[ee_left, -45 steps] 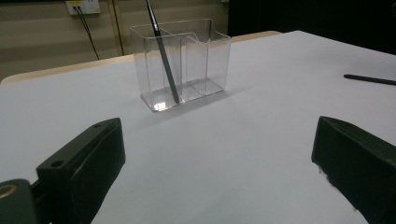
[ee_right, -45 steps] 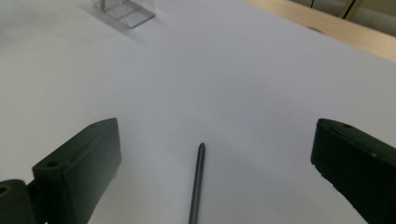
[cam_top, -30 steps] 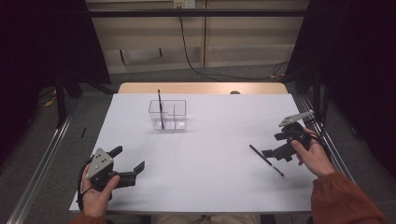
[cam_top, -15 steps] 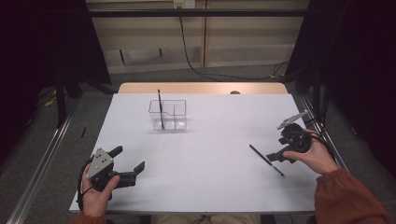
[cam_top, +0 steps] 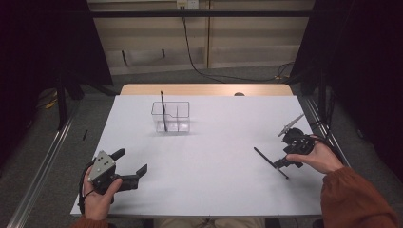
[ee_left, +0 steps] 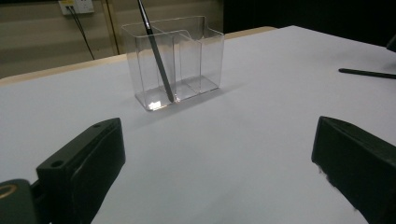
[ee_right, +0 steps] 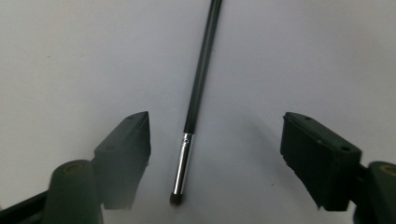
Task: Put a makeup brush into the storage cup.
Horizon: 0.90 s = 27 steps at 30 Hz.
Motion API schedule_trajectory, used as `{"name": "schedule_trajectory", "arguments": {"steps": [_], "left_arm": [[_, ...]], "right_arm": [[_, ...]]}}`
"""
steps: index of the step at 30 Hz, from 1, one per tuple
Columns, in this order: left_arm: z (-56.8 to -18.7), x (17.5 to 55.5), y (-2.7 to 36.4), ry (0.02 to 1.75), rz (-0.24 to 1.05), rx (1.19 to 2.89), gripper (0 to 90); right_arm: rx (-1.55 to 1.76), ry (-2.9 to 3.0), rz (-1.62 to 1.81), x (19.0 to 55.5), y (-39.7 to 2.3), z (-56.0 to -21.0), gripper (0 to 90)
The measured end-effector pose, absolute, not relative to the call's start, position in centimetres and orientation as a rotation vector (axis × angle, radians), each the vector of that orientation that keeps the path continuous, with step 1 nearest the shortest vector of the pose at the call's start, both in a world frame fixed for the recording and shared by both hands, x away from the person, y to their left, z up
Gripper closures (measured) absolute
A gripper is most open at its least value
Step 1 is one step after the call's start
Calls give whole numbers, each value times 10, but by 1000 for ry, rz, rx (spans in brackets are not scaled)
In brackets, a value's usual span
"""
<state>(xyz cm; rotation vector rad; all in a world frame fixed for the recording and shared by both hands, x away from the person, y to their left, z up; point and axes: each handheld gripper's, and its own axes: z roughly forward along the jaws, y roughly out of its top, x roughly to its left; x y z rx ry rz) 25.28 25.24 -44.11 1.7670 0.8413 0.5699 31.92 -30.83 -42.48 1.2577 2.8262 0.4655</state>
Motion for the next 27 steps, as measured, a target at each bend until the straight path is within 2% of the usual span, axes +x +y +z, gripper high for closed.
{"name": "schedule_trajectory", "arguments": {"steps": [5, 11, 12, 16, 19, 27], "left_arm": [[-441, 253, 253, 845, 568, 1765, 29], [-441, 253, 252, 845, 568, 1763, 29], [-441, 253, 252, 844, 568, 1764, 29], [-441, 253, 253, 846, 569, 1764, 29], [-442, 253, 253, 846, 565, 1764, 29], [-442, 253, 252, 843, 564, 1764, 29]], "right_arm": [[1233, 2884, 387, 318, -301, -430, 309], [1163, 2953, 323, 316, -291, -437, 303], [1164, 2951, 309, 317, -290, -438, 315], [1187, 2944, 266, 320, -291, -443, 459], [1200, 2933, 246, 320, -290, -445, 517], [1183, 2916, 197, 319, -285, -448, 539]]}}
